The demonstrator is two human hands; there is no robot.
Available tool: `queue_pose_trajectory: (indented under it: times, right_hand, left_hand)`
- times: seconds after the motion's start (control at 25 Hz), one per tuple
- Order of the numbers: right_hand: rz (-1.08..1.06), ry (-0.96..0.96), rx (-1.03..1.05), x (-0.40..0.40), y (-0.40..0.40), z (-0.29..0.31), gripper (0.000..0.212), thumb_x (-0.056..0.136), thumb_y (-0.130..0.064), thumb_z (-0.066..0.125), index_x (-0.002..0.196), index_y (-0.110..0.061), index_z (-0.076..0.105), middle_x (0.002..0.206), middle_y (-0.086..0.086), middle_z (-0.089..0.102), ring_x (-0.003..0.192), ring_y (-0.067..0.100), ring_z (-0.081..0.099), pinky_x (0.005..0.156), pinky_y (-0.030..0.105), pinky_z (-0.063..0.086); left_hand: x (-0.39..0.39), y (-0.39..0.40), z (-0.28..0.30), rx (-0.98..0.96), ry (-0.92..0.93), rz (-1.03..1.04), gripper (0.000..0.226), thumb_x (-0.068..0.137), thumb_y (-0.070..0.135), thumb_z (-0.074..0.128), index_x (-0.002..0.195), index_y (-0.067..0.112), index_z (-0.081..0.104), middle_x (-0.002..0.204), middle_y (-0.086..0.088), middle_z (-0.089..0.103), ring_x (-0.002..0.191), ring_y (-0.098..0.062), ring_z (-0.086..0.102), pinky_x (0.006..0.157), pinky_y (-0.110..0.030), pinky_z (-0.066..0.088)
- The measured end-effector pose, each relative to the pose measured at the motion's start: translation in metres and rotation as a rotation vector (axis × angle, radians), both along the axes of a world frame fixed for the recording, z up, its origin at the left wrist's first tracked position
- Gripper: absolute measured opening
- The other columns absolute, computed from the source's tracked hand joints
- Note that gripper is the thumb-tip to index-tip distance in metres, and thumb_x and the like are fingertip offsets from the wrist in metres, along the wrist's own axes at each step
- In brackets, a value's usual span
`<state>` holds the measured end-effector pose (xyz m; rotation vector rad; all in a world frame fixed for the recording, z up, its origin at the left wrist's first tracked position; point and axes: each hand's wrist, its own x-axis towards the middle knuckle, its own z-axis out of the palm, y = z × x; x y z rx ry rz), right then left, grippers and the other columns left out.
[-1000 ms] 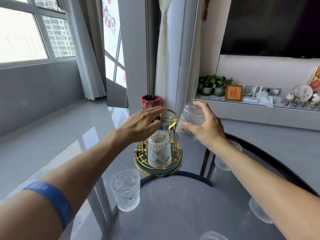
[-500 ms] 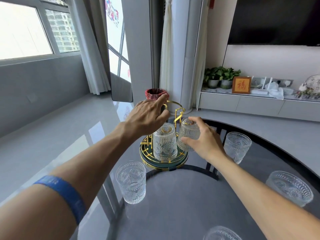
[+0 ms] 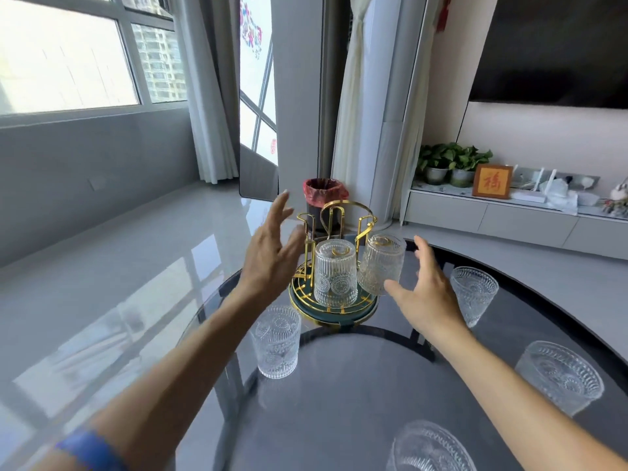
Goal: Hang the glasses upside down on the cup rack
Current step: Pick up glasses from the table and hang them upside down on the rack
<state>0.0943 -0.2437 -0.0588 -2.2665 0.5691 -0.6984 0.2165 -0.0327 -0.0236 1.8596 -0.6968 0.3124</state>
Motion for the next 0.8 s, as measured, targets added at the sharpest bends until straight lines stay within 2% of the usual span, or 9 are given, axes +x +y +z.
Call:
queue_pose_trajectory:
  times: [0.12, 0.2, 0.28, 0.36, 0.48, 0.6, 0.72, 0.76, 0.8]
  right_hand:
    - [-0.008, -0.133, -0.030, -0.017, 0.027, 0.013, 0.067, 0.080, -0.022, 0.066, 0.140, -0.028, 0.035, 0.144, 0.001, 0.047, 0.122, 0.026, 0.052, 0.096, 0.039, 0.043]
    - [0.030, -0.174, -0.059, -0.025, 0.049, 0.026, 0.059, 0.080, -0.019, 0.065, 0.134, -0.025, 0.043, 0.137, 0.001, 0.053, 0.112, 0.024, 0.057, 0.089, 0.035, 0.044]
    - [0.091, -0.177, -0.073, -0.035, 0.069, 0.034, 0.052, 0.079, -0.020, 0.065, 0.128, -0.026, 0.047, 0.132, -0.002, 0.057, 0.103, 0.021, 0.060, 0.083, 0.033, 0.045]
    - [0.134, -0.148, -0.068, -0.047, 0.084, 0.040, 0.044, 0.080, -0.024, 0.064, 0.122, -0.030, 0.049, 0.126, -0.007, 0.060, 0.095, 0.016, 0.061, 0.077, 0.030, 0.045]
    - [0.172, -0.095, -0.019, -0.059, 0.098, 0.047, 0.038, 0.080, -0.025, 0.064, 0.116, -0.031, 0.054, 0.117, -0.009, 0.063, 0.087, 0.011, 0.063, 0.071, 0.025, 0.042]
    - [0.187, -0.034, 0.056, -0.065, 0.110, 0.054, 0.035, 0.081, -0.024, 0.064, 0.114, -0.028, 0.056, 0.114, -0.009, 0.063, 0.083, 0.011, 0.064, 0.073, 0.028, 0.047]
    - [0.242, 0.041, 0.092, -0.071, 0.126, 0.053, 0.032, 0.081, -0.024, 0.064, 0.112, -0.029, 0.057, 0.112, -0.008, 0.063, 0.082, 0.012, 0.065, 0.077, 0.031, 0.051]
    - [0.258, 0.062, 0.083, -0.073, 0.129, 0.052, 0.032, 0.080, -0.025, 0.064, 0.112, -0.029, 0.058, 0.112, -0.008, 0.063, 0.081, 0.012, 0.066, 0.078, 0.031, 0.051]
    - [0.270, 0.078, 0.074, -0.075, 0.132, 0.050, 0.033, 0.080, -0.026, 0.064, 0.112, -0.030, 0.058, 0.113, -0.009, 0.064, 0.080, 0.011, 0.066, 0.078, 0.030, 0.051]
  left_hand:
    - [-0.042, 0.045, -0.035, -0.159, 0.305, 0.047, 0.056, 0.098, 0.036, 0.056, 0.149, 0.026, 0.035, 0.141, -0.008, 0.054, 0.127, -0.024, 0.054, 0.103, -0.043, 0.045]
    - [-0.049, 0.060, -0.038, -0.235, 0.474, -0.040, 0.069, 0.088, 0.040, 0.068, 0.148, 0.031, 0.036, 0.144, -0.004, 0.050, 0.129, -0.021, 0.050, 0.101, -0.037, 0.042]
    - [-0.058, 0.071, -0.039, -0.167, 0.461, -0.085, 0.083, 0.072, 0.038, 0.079, 0.145, 0.037, 0.039, 0.148, 0.004, 0.045, 0.134, -0.016, 0.044, 0.101, -0.035, 0.037]
    - [-0.064, 0.076, -0.050, -0.007, 0.447, -0.074, 0.099, 0.066, 0.027, 0.084, 0.148, 0.040, 0.031, 0.156, 0.005, 0.036, 0.140, -0.016, 0.035, 0.108, -0.038, 0.034]
    - [-0.062, 0.080, -0.076, 0.105, 0.651, -0.062, 0.114, 0.064, 0.008, 0.088, 0.154, 0.032, 0.022, 0.160, -0.004, 0.029, 0.143, -0.023, 0.031, 0.115, -0.040, 0.028]
    - [-0.057, 0.082, -0.090, 0.141, 0.754, -0.098, 0.095, 0.063, 0.008, 0.091, 0.144, 0.023, 0.044, 0.146, -0.006, 0.048, 0.123, -0.023, 0.048, 0.099, -0.028, 0.036]
    - [-0.061, 0.077, -0.097, 0.172, 0.669, -0.047, 0.072, 0.061, 0.015, 0.093, 0.122, 0.021, 0.056, 0.120, -0.002, 0.061, 0.100, -0.017, 0.060, 0.076, -0.010, 0.042]
    - [-0.063, 0.076, -0.096, 0.184, 0.629, -0.013, 0.068, 0.059, 0.020, 0.094, 0.116, 0.021, 0.057, 0.113, 0.000, 0.062, 0.093, -0.011, 0.060, 0.068, -0.006, 0.042]
    - [-0.065, 0.074, -0.094, 0.206, 0.592, 0.017, 0.066, 0.056, 0.025, 0.094, 0.111, 0.021, 0.056, 0.108, 0.002, 0.064, 0.089, -0.007, 0.060, 0.067, -0.008, 0.044]
